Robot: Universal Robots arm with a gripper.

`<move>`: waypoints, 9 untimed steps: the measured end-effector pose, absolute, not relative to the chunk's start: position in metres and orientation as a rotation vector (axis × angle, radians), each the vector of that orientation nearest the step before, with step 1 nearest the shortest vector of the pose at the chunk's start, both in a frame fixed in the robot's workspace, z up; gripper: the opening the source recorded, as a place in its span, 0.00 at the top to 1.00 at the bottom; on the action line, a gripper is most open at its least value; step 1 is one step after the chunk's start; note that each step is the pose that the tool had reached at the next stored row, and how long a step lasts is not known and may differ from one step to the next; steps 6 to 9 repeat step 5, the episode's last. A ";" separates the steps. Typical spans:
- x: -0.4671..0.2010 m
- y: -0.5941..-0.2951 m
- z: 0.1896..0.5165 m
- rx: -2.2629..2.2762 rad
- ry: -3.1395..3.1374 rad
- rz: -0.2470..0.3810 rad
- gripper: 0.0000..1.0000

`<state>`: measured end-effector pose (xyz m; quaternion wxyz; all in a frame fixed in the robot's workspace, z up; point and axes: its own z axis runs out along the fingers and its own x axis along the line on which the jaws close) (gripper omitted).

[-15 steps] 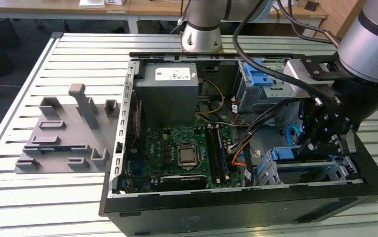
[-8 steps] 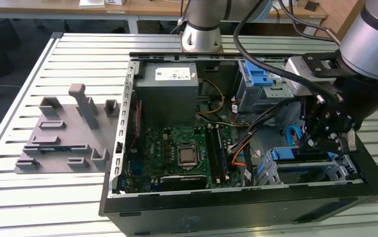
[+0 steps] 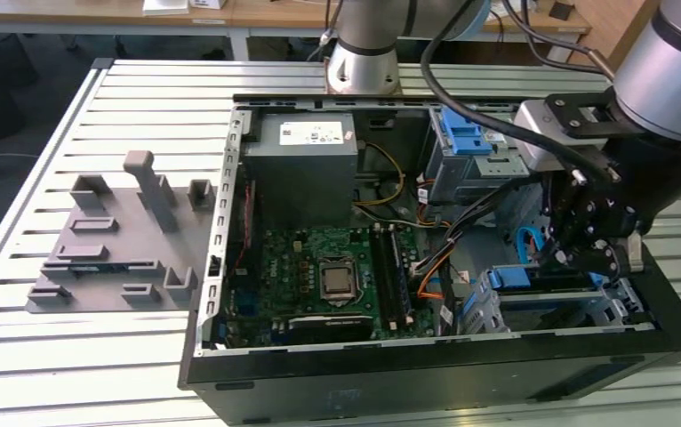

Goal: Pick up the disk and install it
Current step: 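Insert the second disk wire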

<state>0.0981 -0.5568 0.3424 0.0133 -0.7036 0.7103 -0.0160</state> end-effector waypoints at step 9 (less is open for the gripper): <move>0.098 -0.557 0.344 -2.192 2.213 -0.050 0.89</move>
